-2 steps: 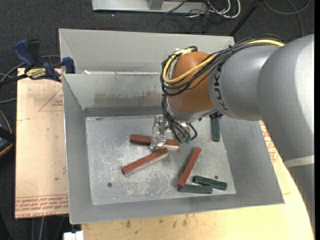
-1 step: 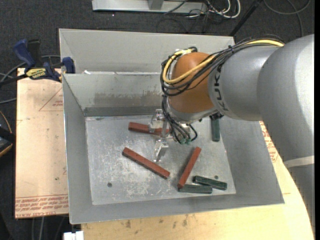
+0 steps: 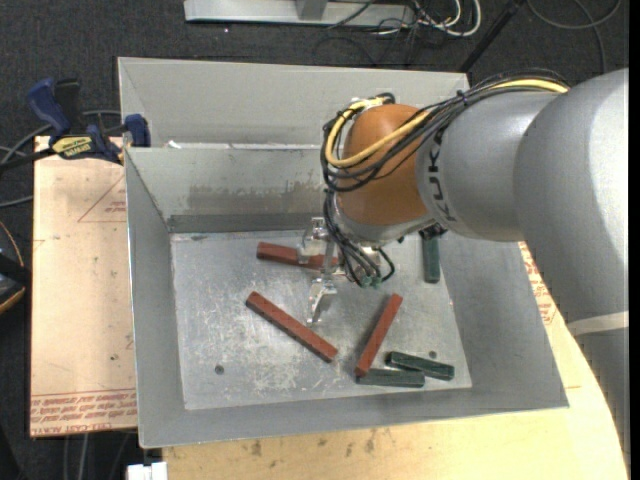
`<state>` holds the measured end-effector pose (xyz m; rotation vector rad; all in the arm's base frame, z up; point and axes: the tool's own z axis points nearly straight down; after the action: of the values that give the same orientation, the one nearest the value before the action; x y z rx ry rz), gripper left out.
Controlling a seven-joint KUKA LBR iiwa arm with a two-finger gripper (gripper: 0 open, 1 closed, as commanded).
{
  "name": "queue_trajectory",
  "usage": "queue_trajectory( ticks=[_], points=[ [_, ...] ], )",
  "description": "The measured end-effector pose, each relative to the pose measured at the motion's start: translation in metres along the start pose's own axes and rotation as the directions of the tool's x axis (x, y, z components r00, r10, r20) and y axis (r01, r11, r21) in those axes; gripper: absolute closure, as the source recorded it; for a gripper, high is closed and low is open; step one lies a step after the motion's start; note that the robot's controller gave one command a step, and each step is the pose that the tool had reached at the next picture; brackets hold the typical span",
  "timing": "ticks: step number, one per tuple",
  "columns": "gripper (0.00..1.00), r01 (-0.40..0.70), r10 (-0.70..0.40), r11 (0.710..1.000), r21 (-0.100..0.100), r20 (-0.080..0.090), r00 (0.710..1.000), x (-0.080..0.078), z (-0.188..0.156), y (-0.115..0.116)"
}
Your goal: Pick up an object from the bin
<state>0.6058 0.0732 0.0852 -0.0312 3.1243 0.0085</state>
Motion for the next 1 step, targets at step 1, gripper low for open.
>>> queue_trajectory(
  ticks=[1],
  points=[
    [1.0,0.013,-0.013,1.0,0.003,0.002,1.0,-0.0375,0.0034,-0.046]
  ],
)
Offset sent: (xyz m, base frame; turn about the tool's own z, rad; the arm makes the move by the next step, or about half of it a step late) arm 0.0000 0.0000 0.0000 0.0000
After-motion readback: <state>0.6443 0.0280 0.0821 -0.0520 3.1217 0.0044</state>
